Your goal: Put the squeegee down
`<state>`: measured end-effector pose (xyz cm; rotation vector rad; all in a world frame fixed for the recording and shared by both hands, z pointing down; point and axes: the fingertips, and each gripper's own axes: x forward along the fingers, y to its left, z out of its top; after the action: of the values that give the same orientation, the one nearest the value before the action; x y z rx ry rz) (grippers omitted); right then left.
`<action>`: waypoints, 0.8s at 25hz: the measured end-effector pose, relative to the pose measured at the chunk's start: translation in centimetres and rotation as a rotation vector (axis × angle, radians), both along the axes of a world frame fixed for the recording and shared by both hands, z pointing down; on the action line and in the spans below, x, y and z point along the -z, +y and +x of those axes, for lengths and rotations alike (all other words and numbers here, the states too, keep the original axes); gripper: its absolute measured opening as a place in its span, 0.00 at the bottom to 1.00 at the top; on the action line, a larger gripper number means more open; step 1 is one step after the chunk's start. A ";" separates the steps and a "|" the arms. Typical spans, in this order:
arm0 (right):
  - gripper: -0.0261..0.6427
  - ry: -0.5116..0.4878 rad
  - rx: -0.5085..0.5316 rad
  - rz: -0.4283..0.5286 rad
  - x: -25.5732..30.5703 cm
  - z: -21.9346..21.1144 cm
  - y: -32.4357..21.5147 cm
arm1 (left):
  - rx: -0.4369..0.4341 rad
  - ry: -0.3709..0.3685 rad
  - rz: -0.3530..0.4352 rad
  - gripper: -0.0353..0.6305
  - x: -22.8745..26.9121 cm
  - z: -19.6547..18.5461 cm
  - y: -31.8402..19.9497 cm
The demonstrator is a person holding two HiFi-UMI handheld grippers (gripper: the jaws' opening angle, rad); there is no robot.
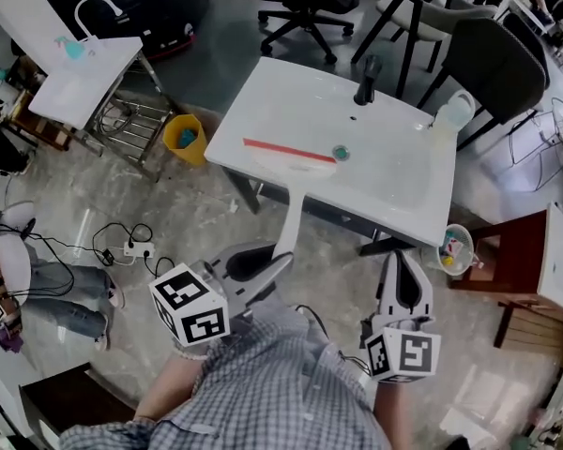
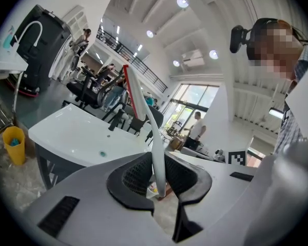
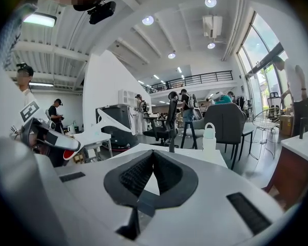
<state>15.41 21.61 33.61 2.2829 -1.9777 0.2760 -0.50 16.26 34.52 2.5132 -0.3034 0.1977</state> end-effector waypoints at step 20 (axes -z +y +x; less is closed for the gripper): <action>0.05 0.011 -0.031 0.028 2.5 -1.2 -14.2 | -0.117 0.010 -0.022 0.16 0.9 1.5 -13.1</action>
<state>14.19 7.44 31.10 2.3281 -1.9550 0.2394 0.97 3.18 33.59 2.5114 -0.1500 0.2339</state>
